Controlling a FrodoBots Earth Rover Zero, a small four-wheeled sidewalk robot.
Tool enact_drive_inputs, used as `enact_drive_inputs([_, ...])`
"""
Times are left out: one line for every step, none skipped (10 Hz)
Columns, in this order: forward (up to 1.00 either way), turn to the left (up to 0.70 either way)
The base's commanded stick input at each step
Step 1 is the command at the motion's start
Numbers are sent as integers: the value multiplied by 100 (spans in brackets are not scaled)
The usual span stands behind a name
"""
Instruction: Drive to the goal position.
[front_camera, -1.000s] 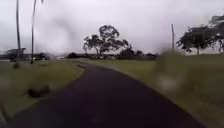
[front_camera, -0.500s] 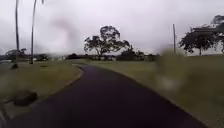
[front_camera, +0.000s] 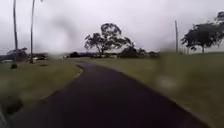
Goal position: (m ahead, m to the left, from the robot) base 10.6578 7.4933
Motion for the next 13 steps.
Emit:
enact_drive_inputs([0, 0])
enact_drive_inputs([0, 0])
enact_drive_inputs([0, 0])
enact_drive_inputs([0, 0])
enact_drive_inputs([0, 0])
enact_drive_inputs([0, 0])
enact_drive_inputs([0, 0])
enact_drive_inputs([0, 0])
enact_drive_inputs([0, 0])
enact_drive_inputs([43, 0])
enact_drive_inputs([85, 0])
enact_drive_inputs([85, 0])
enact_drive_inputs([85, 0])
